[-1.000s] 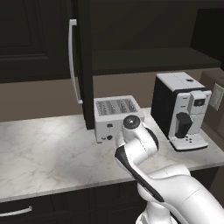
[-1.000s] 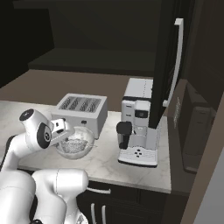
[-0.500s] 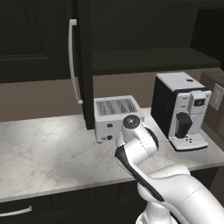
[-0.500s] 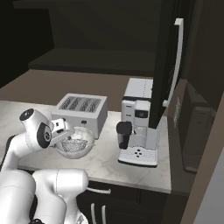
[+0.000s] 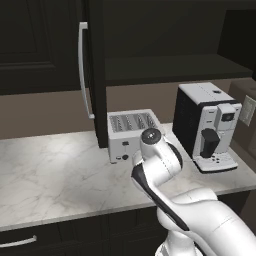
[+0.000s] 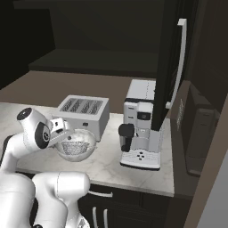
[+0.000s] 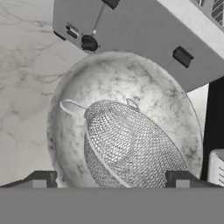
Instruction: Open the cabinet and setup a tea strainer by placing it in the bowl upright.
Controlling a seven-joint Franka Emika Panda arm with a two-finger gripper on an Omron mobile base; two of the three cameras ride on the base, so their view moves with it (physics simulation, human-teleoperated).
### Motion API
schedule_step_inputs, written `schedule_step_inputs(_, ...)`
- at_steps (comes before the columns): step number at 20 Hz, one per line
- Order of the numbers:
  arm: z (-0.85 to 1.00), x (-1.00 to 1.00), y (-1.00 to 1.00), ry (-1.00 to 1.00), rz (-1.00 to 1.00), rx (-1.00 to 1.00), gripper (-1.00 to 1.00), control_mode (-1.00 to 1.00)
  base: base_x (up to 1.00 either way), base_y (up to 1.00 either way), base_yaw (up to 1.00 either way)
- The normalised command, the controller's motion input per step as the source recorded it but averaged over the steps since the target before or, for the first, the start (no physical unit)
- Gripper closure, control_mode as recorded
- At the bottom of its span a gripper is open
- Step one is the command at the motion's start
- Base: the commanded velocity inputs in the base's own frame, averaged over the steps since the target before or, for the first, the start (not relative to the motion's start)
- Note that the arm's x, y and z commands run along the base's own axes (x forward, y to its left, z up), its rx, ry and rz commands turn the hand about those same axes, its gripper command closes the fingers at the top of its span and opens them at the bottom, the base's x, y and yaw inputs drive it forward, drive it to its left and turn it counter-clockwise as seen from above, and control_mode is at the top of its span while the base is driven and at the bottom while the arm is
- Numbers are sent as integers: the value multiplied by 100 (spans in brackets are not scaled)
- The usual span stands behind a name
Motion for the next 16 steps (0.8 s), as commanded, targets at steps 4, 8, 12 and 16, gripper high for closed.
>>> schedule_step_inputs(4, 78, -41, 0, -9, -1, 3, -100, -100, 0, 0, 0)
schedule_step_inputs(8, 69, -53, 0, -7, -2, 11, -100, -100, 0, 0, 0)
schedule_step_inputs(12, 65, -60, -8, -3, -3, 18, -100, -100, 0, 0, 0)
schedule_step_inputs(16, 67, -55, -34, 0, -7, 22, -100, -100, 0, 0, 0)
